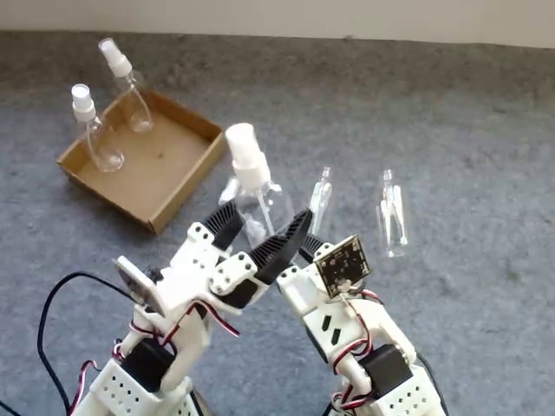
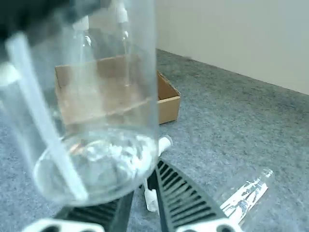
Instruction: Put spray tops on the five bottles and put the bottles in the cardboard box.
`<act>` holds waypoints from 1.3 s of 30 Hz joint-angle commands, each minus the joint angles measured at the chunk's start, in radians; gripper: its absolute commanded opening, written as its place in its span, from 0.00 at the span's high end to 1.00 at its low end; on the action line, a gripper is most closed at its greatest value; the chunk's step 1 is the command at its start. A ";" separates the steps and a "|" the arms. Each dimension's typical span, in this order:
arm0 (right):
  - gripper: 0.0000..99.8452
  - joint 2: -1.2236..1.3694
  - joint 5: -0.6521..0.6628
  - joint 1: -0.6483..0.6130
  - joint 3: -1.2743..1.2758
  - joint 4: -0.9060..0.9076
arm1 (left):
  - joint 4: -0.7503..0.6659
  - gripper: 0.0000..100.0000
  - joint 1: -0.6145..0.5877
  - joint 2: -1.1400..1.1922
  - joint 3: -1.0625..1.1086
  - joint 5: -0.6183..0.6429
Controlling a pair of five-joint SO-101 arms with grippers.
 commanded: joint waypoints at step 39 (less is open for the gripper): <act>0.99 -0.016 0.005 0.223 -0.005 -0.108 | 0.278 0.86 0.096 -0.025 0.018 -0.144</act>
